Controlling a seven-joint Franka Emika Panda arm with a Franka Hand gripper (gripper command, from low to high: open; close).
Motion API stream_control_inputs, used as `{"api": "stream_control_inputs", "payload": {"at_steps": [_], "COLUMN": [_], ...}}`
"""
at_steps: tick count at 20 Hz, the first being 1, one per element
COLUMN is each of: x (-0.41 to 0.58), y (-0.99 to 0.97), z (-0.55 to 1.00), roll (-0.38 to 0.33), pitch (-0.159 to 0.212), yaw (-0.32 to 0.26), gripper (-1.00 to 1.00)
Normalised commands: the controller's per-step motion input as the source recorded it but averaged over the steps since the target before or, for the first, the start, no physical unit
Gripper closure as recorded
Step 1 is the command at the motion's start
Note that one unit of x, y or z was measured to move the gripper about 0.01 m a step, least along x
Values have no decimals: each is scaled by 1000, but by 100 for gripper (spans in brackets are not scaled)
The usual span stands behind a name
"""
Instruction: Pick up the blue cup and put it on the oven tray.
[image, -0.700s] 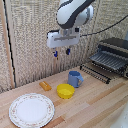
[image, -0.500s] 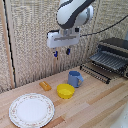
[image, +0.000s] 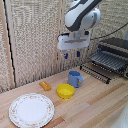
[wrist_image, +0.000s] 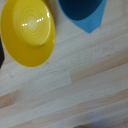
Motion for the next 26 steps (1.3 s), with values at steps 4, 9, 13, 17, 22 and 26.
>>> {"api": "stream_control_inputs", "payload": {"at_steps": [4,9,13,17,22,26], "x": [0,-12,-39,-94,-27,0], "y": [-666,-395,-93,0,47,79], "z": [-236,-412,-454,-463,-457,-457], "roll": [20,-22,-66,-87,-99,-116], "pitch": [9,-3,-1,22,12,0], "yaw": [-66,-37,0,0,47,95], "gripper": [-100,-100,-100,-100,-100,-100]}}
